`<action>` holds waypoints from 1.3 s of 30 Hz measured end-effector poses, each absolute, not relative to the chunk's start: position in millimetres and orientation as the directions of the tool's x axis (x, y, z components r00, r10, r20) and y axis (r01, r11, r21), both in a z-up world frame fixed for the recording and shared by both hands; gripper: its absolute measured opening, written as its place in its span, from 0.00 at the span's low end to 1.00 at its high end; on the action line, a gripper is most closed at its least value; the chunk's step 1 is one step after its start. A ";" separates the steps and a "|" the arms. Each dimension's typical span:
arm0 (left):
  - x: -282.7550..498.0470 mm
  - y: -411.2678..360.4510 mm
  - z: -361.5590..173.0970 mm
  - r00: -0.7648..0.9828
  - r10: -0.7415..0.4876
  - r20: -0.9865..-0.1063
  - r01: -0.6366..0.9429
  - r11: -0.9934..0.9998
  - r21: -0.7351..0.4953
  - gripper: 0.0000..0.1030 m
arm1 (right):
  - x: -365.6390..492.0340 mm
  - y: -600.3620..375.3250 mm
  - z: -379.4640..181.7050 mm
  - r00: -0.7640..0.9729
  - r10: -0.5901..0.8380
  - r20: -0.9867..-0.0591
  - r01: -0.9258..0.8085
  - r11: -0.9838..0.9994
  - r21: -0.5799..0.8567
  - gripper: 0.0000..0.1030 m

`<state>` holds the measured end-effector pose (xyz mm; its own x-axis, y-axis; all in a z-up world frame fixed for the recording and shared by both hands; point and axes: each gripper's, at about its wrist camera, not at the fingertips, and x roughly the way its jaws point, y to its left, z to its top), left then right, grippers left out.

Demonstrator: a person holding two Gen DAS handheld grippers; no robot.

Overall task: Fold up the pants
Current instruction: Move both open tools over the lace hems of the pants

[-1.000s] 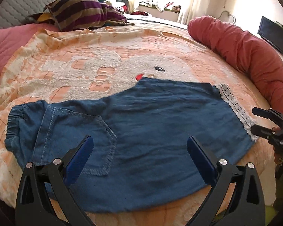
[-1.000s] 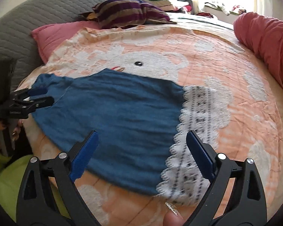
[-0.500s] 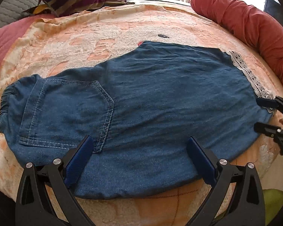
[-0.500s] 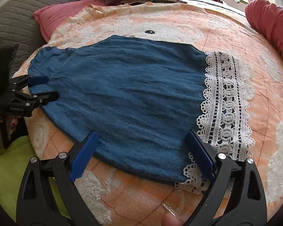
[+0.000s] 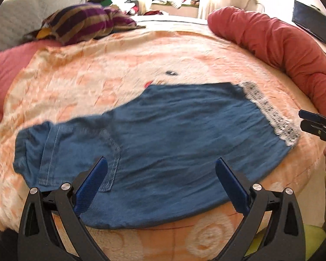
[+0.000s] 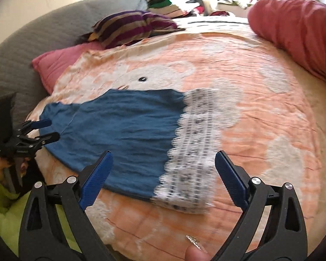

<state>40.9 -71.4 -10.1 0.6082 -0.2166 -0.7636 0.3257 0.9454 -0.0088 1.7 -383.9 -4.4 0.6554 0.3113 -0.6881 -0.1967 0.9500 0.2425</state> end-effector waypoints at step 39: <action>182.2 -266.8 -26.7 0.387 -0.379 -0.841 0.646 0.762 -0.046 0.95 | 2.7 -402.2 -58.5 0.606 0.363 -0.708 -0.120 0.921 0.369 0.86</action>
<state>182.2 -266.8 -26.7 0.3871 -0.3786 -0.8407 0.6459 0.7620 -0.0458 2.7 -402.2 -58.5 0.6064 0.3627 -0.7076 -0.1200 0.9215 0.3694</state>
